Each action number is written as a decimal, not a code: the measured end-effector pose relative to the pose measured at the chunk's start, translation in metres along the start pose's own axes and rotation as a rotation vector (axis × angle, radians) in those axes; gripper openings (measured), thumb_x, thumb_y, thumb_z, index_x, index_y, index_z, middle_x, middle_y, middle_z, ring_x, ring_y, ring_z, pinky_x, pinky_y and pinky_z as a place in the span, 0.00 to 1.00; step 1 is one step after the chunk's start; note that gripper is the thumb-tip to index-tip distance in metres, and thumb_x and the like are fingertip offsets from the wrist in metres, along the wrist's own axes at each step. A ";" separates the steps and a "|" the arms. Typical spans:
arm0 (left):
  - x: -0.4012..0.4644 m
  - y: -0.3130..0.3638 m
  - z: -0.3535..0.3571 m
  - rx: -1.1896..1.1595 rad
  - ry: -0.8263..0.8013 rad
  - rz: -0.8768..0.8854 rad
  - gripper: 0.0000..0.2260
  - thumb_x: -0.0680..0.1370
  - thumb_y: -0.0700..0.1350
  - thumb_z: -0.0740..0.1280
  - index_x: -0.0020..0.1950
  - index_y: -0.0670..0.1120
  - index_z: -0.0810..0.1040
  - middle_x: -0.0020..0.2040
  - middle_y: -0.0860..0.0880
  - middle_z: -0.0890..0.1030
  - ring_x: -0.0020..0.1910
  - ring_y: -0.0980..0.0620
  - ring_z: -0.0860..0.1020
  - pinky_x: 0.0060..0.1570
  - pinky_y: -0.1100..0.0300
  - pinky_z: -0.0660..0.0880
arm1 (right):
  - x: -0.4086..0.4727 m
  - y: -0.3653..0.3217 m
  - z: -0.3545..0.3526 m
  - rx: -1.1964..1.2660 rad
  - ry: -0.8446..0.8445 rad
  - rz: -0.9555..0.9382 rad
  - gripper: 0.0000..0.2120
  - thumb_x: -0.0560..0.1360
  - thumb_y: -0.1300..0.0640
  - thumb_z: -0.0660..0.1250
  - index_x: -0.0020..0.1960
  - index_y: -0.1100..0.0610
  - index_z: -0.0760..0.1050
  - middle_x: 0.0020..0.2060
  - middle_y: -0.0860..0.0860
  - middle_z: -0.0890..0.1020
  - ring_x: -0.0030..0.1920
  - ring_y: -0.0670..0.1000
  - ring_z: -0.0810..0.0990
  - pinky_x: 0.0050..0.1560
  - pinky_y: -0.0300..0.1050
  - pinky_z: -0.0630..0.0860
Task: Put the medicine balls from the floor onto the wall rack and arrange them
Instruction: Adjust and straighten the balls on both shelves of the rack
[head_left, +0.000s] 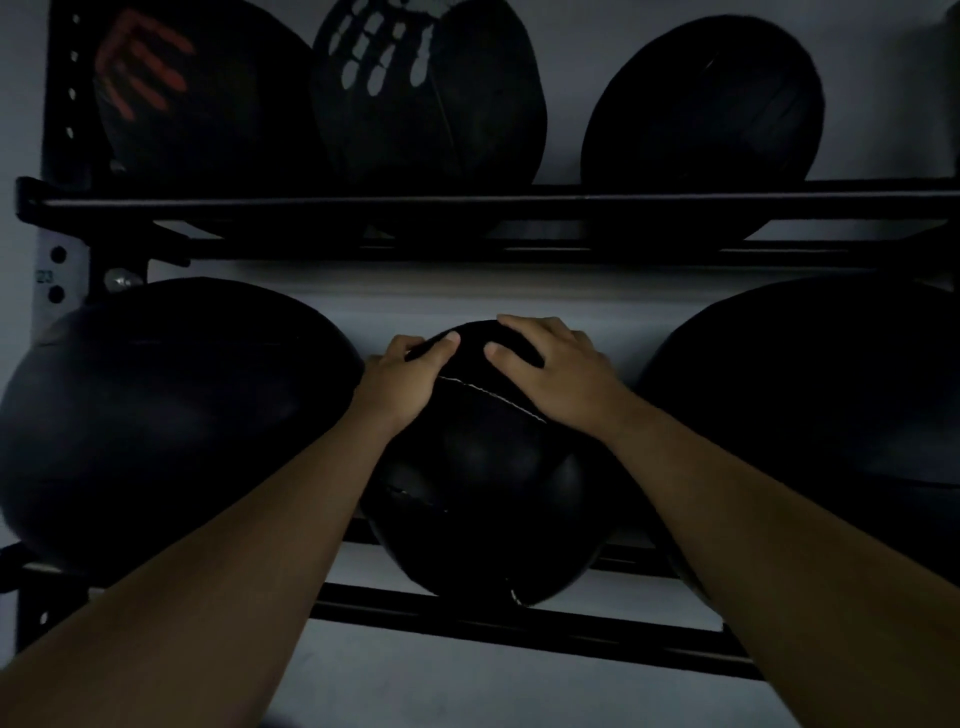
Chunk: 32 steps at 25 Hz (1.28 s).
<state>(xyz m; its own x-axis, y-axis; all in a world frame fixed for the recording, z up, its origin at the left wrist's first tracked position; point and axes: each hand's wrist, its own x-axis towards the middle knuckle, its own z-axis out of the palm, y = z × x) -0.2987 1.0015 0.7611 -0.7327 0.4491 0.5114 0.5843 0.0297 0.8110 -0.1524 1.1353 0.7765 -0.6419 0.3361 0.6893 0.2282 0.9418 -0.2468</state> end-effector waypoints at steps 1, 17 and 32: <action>-0.002 -0.001 0.002 -0.002 0.010 -0.005 0.34 0.76 0.73 0.62 0.76 0.56 0.73 0.73 0.45 0.76 0.70 0.42 0.78 0.73 0.44 0.74 | 0.001 0.002 0.003 -0.002 0.009 0.000 0.30 0.78 0.28 0.52 0.78 0.35 0.62 0.79 0.46 0.67 0.79 0.55 0.62 0.77 0.61 0.58; -0.037 -0.003 -0.061 0.864 0.081 0.227 0.26 0.86 0.61 0.52 0.80 0.52 0.70 0.79 0.44 0.72 0.78 0.41 0.69 0.79 0.43 0.57 | -0.009 -0.024 0.006 -0.109 0.079 0.008 0.27 0.82 0.40 0.51 0.80 0.44 0.63 0.79 0.55 0.66 0.79 0.59 0.62 0.79 0.64 0.55; 0.022 -0.122 -0.334 0.417 0.110 0.108 0.39 0.78 0.75 0.56 0.85 0.57 0.60 0.85 0.45 0.61 0.83 0.36 0.63 0.79 0.34 0.63 | 0.027 -0.271 0.140 0.051 0.099 0.061 0.33 0.79 0.29 0.48 0.80 0.41 0.57 0.80 0.53 0.61 0.80 0.60 0.58 0.76 0.67 0.59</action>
<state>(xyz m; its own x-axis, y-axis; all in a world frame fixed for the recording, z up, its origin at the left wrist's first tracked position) -0.5029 0.7093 0.7687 -0.6789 0.3726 0.6326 0.7341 0.3556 0.5784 -0.3342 0.8885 0.7666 -0.5521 0.3935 0.7351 0.2253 0.9193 -0.3228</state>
